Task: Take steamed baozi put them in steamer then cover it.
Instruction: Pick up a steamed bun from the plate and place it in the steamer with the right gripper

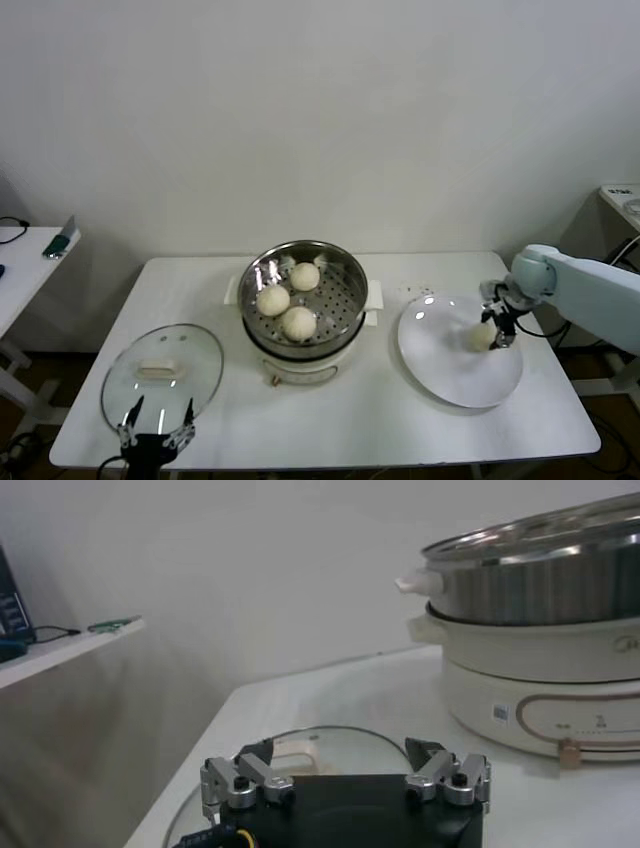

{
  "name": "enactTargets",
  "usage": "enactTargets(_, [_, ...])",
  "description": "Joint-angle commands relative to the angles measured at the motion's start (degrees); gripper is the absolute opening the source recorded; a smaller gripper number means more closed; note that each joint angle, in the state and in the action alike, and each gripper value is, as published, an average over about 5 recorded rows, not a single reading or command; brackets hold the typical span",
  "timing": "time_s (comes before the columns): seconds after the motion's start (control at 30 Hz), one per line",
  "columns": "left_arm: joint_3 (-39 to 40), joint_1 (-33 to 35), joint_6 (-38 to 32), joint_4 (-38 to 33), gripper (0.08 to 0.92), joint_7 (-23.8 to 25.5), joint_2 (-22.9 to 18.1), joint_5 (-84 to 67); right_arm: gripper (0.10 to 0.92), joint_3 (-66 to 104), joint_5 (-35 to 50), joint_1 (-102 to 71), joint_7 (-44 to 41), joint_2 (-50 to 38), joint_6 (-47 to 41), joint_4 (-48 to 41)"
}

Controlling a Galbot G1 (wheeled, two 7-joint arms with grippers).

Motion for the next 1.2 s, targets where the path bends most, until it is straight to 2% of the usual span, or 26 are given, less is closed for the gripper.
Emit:
enactTargets(0.03, [0.25,-0.11,0.02,-0.15,0.823,0.02,0.12,-0.06,0.662,-15.01,13.80,23.97,-1.30,2.21,-0.13,7.89])
enactTargets(0.27, [0.58,-0.44,0.26,0.03,0.823,0.03,0.28,0.00,0.662,-21.82,31.49,45.13,-2.35,12.09,-2.60,15.55])
enactTargets(0.5, [0.49,-0.30,0.59,-0.66,0.823,0.00,0.41,-0.08,0.662,-15.58,39.70,42.12,2.71,21.80,-7.48,20.51])
enactTargets(0.77, [0.05,-0.15,0.88,-1.46,0.823,0.00,0.06,-0.52,0.662,-14.03,36.23,29.48,7.12,29.75,-9.52,15.83])
enactTargets(1.2, [-0.10,-0.28,0.87,-0.79,0.823,0.02,0.12,-0.61,0.662,-11.91,26.24,15.86,9.90,32.03,-10.57,7.75])
